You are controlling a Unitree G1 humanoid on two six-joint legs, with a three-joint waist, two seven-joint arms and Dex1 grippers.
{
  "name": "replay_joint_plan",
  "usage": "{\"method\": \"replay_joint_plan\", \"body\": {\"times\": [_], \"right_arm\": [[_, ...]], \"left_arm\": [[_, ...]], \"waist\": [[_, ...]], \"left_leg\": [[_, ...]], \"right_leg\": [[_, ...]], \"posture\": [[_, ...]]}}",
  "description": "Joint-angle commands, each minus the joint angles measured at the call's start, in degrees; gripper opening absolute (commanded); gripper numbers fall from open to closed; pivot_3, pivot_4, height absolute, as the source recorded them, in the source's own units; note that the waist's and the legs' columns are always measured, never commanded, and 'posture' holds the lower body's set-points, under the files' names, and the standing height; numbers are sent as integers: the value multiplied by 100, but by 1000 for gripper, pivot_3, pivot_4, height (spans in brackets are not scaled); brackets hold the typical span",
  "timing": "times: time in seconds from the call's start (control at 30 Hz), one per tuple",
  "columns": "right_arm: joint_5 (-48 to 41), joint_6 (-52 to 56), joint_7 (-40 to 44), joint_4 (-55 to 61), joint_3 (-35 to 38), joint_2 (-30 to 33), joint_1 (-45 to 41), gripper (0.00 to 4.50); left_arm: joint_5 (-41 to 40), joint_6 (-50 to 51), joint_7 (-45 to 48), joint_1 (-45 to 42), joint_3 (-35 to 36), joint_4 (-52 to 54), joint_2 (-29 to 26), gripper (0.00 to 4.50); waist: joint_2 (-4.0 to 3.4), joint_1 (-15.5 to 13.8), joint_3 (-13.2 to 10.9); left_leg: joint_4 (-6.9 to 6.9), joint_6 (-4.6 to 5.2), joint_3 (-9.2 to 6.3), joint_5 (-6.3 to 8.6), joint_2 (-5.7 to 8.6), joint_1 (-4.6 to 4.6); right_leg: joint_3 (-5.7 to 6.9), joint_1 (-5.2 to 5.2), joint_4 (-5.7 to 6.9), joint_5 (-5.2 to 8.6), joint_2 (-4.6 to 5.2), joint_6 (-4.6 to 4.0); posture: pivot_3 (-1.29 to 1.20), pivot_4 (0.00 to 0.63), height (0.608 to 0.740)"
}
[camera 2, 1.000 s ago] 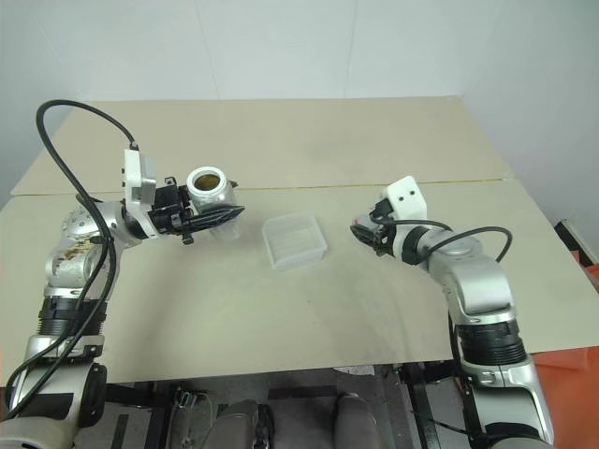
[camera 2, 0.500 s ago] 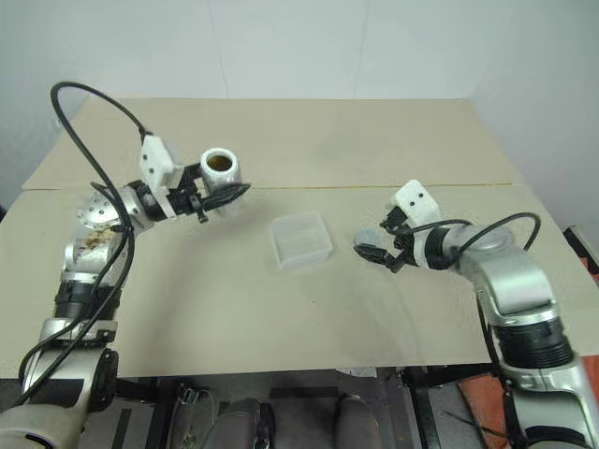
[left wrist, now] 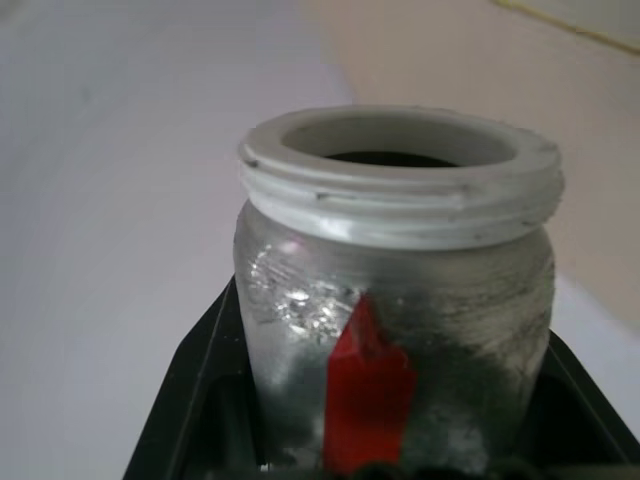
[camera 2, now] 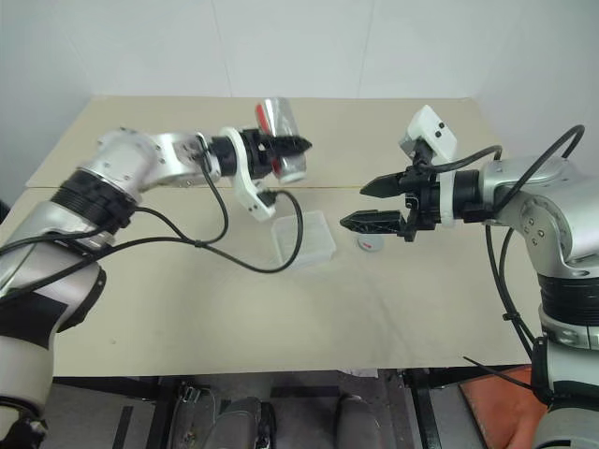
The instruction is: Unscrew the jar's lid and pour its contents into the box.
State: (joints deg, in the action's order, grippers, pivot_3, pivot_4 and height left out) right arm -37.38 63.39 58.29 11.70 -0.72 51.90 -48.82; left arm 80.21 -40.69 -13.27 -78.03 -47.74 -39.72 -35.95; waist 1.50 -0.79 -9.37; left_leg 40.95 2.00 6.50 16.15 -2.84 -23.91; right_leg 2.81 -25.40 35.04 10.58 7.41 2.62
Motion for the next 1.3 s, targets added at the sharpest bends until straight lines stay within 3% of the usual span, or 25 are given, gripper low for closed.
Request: {"method": "replay_joint_plan", "body": {"times": [0.03,0.17,0.4,0.57,0.7,0.8,0.87,0.97,1.13,1.2,1.3], "right_arm": [[-206,177,-192,210,324,-18,-38,4477],[-361,324,-383,383,450,-50,58,4477],[-521,323,-563,483,494,-85,134,4477],[-556,219,-623,517,477,-117,208,4477],[-462,-94,-563,590,462,-136,377,4477],[-424,-309,-564,608,470,-172,483,4477],[-390,-439,-657,594,477,-262,520,4477],[-350,-600,-772,592,546,-346,572,4477],[-394,-589,-864,627,633,-375,656,4477],[-426,-569,-861,687,622,-375,724,4477],[-431,-575,-838,765,566,-365,812,4477]], "left_arm": [[334,227,-291,71,-224,154,-5,2274],[310,402,-389,166,-172,230,-18,2274],[5,350,-277,274,-56,291,-107,2274],[-1216,212,281,637,650,147,-147,2274],[-2997,71,1345,1215,1568,86,-246,2274],[-3907,374,2150,1724,2071,502,-303,2274],[-4828,804,2846,2326,2508,1125,-275,2274],[-6249,2250,3774,3278,3242,2314,60,2274],[-8233,5048,3951,4139,4463,3738,1071,2274],[-8754,5895,3890,4287,4830,3916,1354,2274],[-8837,5758,3804,4552,5034,3702,1515,2274]], "waist": [[0,6,0],[1,0,-1],[1,-1,-1],[1,7,0],[1,31,0],[0,46,0],[0,49,0],[-2,35,1],[-1,5,1],[-1,19,1],[-1,45,1]], "left_leg": [[2,-24,0,-14,0,-14],[16,-44,2,-34,1,-73],[18,-42,1,-35,1,-73],[22,-41,1,-35,1,-72],[32,-41,1,-35,-1,-72],[37,-42,1,-35,-1,-69],[42,-42,1,-36,-2,-66],[54,-41,0,-34,-3,-63],[88,-31,-7,-29,-2,-67],[89,-28,-9,-27,-1,-57],[79,-27,-10,-26,0,-26]], "right_leg": [[0,-12,0,0,0,0],[-2,-81,17,-1,0,1],[-1,-78,16,-1,2,2],[-2,-78,19,-1,3,2],[-2,-78,27,-1,4,2],[-4,-77,36,-1,4,2],[-5,-76,43,-1,4,2],[-9,-71,50,0,4,4],[-9,-61,67,2,4,7],[-11,-50,66,2,4,8],[-12,-23,62,3,4,9]], "posture": [[0,150,740],[0,150,740],[0,150,740],[0,150,740],[0,150,740],[0,150,740],[0,150,740],[0,150,740],[0,150,740],[0,150,740],[0,150,740]]}}
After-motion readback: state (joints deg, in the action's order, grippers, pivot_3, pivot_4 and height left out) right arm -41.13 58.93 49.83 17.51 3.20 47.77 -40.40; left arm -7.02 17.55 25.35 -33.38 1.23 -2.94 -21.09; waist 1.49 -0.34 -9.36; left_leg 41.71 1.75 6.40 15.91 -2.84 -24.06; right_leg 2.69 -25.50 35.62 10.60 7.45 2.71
